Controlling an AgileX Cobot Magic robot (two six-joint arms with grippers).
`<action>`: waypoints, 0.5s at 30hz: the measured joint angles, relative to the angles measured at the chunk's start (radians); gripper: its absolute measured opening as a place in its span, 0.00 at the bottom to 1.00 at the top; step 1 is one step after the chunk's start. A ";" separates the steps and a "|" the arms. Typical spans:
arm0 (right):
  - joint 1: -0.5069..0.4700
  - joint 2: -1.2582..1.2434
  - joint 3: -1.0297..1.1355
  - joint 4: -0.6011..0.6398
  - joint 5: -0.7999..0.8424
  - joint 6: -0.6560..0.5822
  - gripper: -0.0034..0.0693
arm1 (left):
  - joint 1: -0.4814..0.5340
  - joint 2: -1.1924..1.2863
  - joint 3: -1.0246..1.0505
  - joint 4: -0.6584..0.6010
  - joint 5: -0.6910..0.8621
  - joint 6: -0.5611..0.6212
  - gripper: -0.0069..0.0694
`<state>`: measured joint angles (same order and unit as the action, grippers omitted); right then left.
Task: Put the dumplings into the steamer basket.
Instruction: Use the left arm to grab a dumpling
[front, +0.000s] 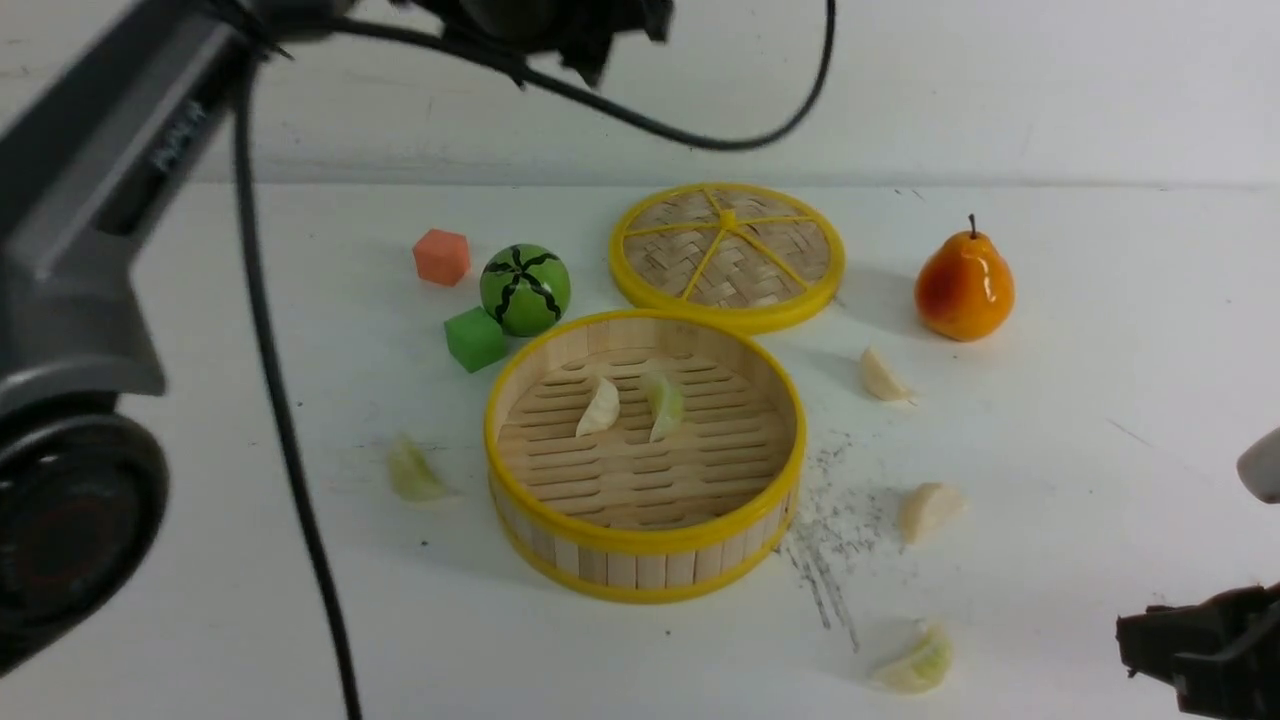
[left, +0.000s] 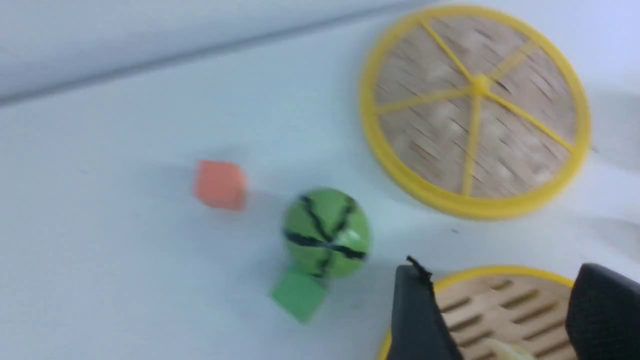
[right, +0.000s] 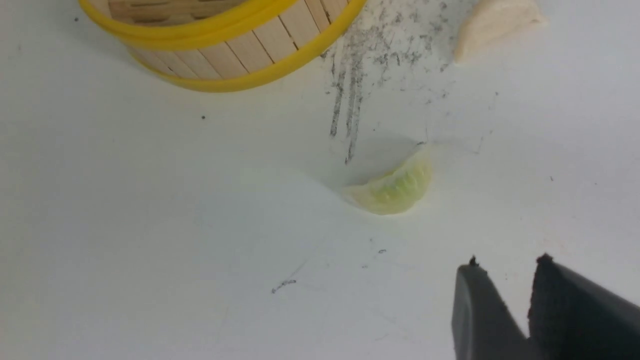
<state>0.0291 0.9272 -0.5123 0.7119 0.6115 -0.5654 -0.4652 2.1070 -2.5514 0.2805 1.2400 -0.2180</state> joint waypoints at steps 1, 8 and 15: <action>0.000 0.000 0.000 -0.001 0.000 -0.003 0.27 | 0.019 -0.038 0.028 0.022 0.000 0.000 0.61; 0.000 0.000 0.000 0.000 0.000 -0.011 0.27 | 0.215 -0.179 0.429 -0.209 0.000 0.019 0.41; 0.000 0.000 -0.001 0.004 0.000 -0.012 0.28 | 0.319 -0.165 0.891 -0.388 -0.100 0.050 0.11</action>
<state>0.0291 0.9272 -0.5132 0.7154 0.6115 -0.5772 -0.1461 1.9416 -1.6601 -0.1075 1.1401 -0.1677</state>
